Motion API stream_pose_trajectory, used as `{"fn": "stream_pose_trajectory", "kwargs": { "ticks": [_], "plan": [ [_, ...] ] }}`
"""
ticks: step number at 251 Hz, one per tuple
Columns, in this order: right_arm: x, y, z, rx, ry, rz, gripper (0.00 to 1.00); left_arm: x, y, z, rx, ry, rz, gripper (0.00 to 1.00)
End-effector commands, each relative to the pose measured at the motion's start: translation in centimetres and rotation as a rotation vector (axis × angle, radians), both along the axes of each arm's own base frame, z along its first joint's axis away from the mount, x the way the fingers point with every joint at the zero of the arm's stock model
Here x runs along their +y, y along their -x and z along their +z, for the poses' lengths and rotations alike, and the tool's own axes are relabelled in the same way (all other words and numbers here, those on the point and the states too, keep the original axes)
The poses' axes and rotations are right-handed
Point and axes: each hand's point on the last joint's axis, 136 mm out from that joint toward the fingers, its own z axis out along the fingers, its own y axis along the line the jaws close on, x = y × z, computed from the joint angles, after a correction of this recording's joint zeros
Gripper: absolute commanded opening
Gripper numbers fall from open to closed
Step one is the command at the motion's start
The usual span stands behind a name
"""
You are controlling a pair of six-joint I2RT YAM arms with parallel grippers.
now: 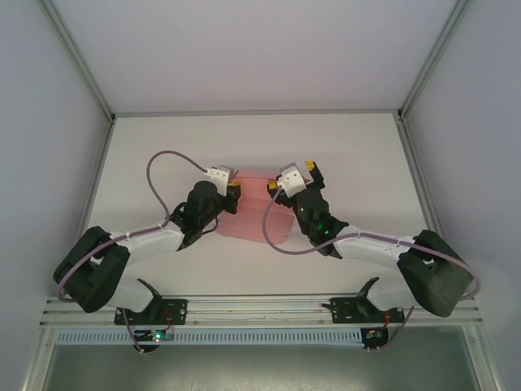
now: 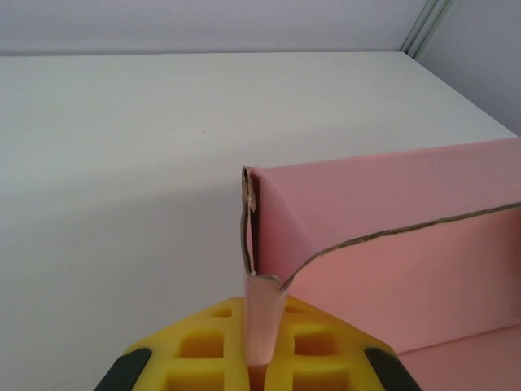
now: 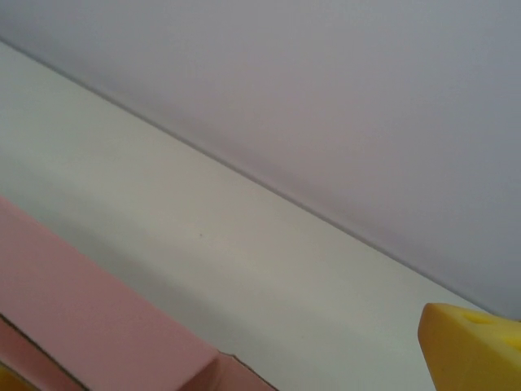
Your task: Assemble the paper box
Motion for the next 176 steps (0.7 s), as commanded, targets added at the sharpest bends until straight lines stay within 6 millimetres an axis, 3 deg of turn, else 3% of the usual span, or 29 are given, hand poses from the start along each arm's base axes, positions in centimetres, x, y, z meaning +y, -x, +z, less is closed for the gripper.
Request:
{"fn": "stream_pose_trajectory", "kwargs": {
  "ticks": [1,47,80,123,144,147,176],
  "plan": [
    [-2.5,0.5,2.9,-0.037,-0.115,-0.088,0.98,1.0,-0.8,0.3,-0.014,-0.007,0.091,0.0],
    [-3.2,4.4,3.0,0.047,-0.24,0.038,0.98,2.4,-1.9,1.1,-0.043,0.012,0.202,0.0],
    [-6.8,6.9,2.9,0.109,-0.377,-0.007,0.98,2.5,-2.3,1.7,-0.056,0.031,0.22,0.0],
    [-11.3,8.9,-0.5,0.196,-0.464,-0.087,0.98,1.7,-2.5,2.8,-0.089,0.053,0.185,0.0],
    [-11.7,9.3,-1.2,0.205,-0.507,-0.069,0.98,1.3,-2.2,3.6,-0.118,0.07,0.154,0.0],
    [-11.7,9.4,-2.0,0.221,-0.501,-0.069,0.98,1.3,-2.1,3.6,-0.121,0.073,0.149,0.0],
    [-10.6,9.6,-3.7,0.292,-0.507,0.006,0.98,1.0,-1.9,4.4,-0.129,0.079,0.129,0.0]
  ]
}}
